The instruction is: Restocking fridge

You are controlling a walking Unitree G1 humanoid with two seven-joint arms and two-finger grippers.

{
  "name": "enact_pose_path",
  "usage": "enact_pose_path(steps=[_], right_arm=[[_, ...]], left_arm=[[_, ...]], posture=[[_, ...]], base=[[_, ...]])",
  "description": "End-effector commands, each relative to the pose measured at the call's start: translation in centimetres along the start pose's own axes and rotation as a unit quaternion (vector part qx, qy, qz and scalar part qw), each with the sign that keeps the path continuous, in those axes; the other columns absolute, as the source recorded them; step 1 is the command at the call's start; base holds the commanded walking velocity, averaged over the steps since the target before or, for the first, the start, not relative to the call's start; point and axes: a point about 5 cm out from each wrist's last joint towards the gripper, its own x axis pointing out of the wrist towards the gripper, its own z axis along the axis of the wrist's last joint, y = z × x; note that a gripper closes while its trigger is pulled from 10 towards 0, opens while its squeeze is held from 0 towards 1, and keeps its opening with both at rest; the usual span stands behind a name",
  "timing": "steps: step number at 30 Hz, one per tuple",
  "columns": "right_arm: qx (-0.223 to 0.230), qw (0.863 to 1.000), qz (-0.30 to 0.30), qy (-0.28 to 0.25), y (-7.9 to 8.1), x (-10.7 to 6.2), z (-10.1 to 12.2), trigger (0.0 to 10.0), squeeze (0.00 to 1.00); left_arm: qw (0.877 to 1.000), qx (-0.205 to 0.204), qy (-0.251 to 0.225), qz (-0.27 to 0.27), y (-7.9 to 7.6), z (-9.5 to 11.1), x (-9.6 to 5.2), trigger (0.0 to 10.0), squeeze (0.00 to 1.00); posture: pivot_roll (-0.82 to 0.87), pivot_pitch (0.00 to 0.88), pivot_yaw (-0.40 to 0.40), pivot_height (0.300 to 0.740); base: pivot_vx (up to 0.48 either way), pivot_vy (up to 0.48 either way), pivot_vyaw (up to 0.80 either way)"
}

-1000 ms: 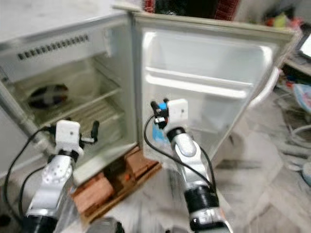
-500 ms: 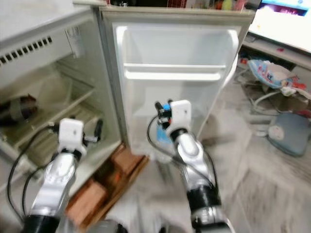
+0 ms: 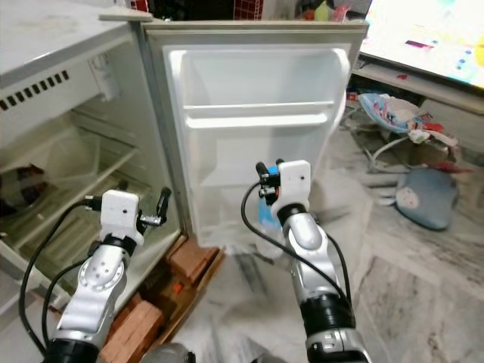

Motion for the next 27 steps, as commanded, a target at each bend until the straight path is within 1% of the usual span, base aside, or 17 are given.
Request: enact_pose_path(steps=[1,3,4,5,8,9,10,11,13,17,21,24,27], right_arm=[[-0.011,1.0,-0.018,-0.003,-1.2,-0.7,0.2,10.0,0.0],[-0.009,1.0,-0.029,0.006,-1.6,-1.4,-0.2,10.0,0.0],[-0.009,1.0,-0.029,0.006,-1.6,-1.4,-0.2,10.0,0.0],[-0.009,0.999,-0.044,0.014,-2.0,-2.1,-0.7,10.0,0.0],[-0.013,0.997,-0.079,0.025,-2.9,-3.6,-1.3,10.0,0.0],[-0.018,0.994,-0.102,0.034,-3.5,-4.6,-1.6,10.0,0.0],[-0.02,0.992,-0.116,0.041,-3.9,-5.3,-1.9,10.0,0.0],[-0.02,0.992,-0.116,0.041,-3.9,-5.3,-1.9,10.0,0.0],[-0.024,0.989,-0.134,0.052,-4.5,-6.3,-2.4,10.0,0.0],[-0.017,0.988,-0.145,0.059,-4.7,-6.7,-2.7,10.0,0.0],[-0.019,0.988,-0.143,0.052,-4.5,-6.2,-2.3,10.0,0.0],[-0.017,0.989,-0.142,0.046,-4.3,-5.8,-1.9,10.0,0.0],[-0.018,0.989,-0.142,0.046,-4.1,-5.8,-1.8,10.0,0.0]], left_arm=[[1.0,0.008,-0.01,-0.004,-0.3,0.4,-0.1,10.0,0.0],[1.0,0.013,-0.003,0.003,0.0,0.2,-0.5,10.0,0.0],[1.0,0.013,-0.003,0.003,0.0,0.2,-0.5,10.0,0.0],[1.0,0.017,0.003,0.009,0.4,-0.2,-1.1,10.0,0.0],[1.0,0.016,0.016,0.008,1.0,-0.9,-2.4,10.0,0.0],[1.0,0.016,0.022,0.002,1.2,-1.2,-3.0,10.0,0.0],[1.0,0.017,0.023,-0.001,1.3,-1.4,-3.3,10.0,0.0],[1.0,0.017,0.023,-0.001,1.3,-1.4,-3.3,10.0,0.0],[1.0,0.019,0.023,-0.003,1.5,-1.4,-3.5,10.0,0.0],[1.0,0.018,0.014,-0.009,1.6,-1.1,-3.2,10.0,0.0],[1.0,0.017,0.001,-0.018,1.4,-0.5,-2.5,10.0,0.0],[1.0,0.018,-0.001,-0.02,1.2,-0.2,-2.3,10.0,0.0],[1.0,0.017,-0.001,-0.022,1.2,-0.2,-2.5,10.0,0.0]], posture=[[0.12,0.0,-0.015,0.74],[0.12,0.003,-0.013,0.74],[0.12,0.003,-0.013,0.74],[0.12,0.009,-0.011,0.74],[0.12,0.017,-0.01,0.74],[0.12,0.022,-0.011,0.74],[0.11,0.024,-0.01,0.74],[0.11,0.024,-0.01,0.74],[0.11,0.025,-0.007,0.74],[0.11,0.024,0.0,0.74],[0.11,0.021,0.006,0.74],[0.11,0.022,0.007,0.74],[0.11,0.024,0.007,0.74]], base=[[0.0,0.0,0.0],[0.0,0.0,0.0],[0.0,0.0,0.0],[0.0,0.0,0.0],[0.0,0.0,0.0],[0.0,0.0,0.0],[0.0,0.0,0.0],[0.0,0.0,0.0],[0.0,0.0,0.0],[0.0,0.0,0.0],[0.351,0.0,0.0],[0.385,0.0,0.0],[0.345,0.0,0.0]])
